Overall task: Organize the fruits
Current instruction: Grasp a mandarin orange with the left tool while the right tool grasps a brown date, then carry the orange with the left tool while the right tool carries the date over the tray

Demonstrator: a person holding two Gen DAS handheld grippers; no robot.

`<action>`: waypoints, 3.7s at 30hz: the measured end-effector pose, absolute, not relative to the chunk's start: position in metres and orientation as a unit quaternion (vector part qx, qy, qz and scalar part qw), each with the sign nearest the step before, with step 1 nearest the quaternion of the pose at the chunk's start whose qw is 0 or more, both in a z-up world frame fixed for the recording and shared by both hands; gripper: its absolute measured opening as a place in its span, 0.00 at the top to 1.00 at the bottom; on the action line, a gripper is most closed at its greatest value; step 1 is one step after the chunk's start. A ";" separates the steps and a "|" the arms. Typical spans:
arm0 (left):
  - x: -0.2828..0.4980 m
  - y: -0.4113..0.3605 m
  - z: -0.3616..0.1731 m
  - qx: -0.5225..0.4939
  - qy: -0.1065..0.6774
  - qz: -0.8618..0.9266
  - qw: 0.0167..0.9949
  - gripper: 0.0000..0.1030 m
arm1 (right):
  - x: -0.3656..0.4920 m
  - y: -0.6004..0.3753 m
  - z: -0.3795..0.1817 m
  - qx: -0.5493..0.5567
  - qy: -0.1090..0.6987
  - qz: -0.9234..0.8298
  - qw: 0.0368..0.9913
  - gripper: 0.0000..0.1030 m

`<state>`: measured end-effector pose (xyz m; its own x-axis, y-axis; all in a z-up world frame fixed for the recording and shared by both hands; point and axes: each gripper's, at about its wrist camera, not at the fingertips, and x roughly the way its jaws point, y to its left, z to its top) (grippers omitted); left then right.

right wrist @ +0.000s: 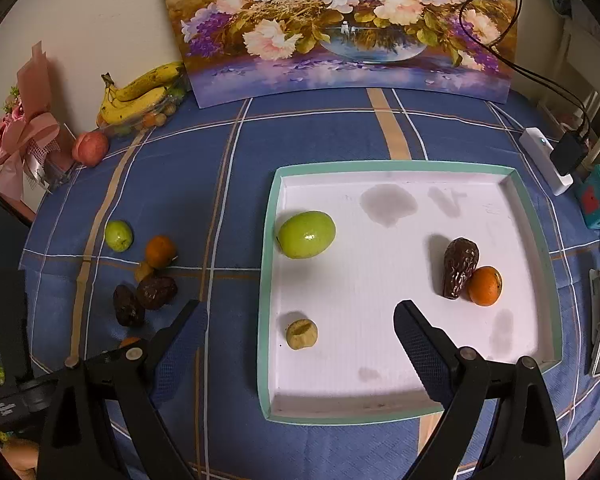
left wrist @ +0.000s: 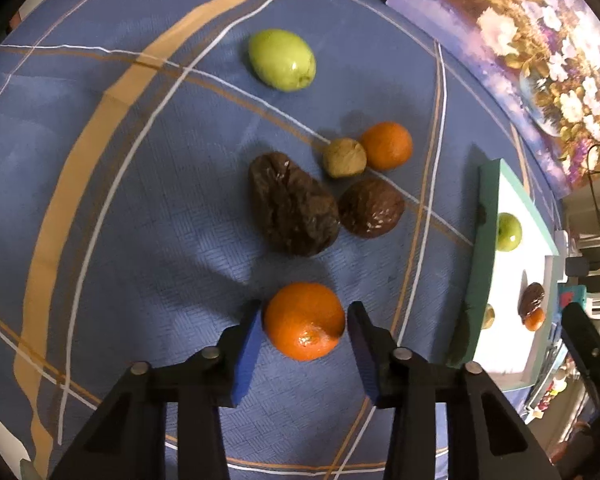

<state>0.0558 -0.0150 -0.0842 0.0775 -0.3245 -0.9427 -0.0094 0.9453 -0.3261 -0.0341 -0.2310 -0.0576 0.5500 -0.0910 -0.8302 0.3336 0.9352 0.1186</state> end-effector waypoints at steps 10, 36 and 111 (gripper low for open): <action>0.052 -0.012 -0.081 -0.132 0.667 -0.109 0.725 0.61 | -0.035 -0.232 -0.058 0.134 0.461 -0.122 0.869 0.08; 0.071 0.079 -0.014 -0.228 0.534 -0.022 0.814 0.61 | 0.023 -0.176 -0.087 0.193 0.465 -0.023 0.864 0.25; 0.033 -0.138 -0.013 -0.044 0.519 -0.245 0.818 0.61 | -0.053 -0.353 -0.054 0.229 0.425 -0.192 0.854 0.54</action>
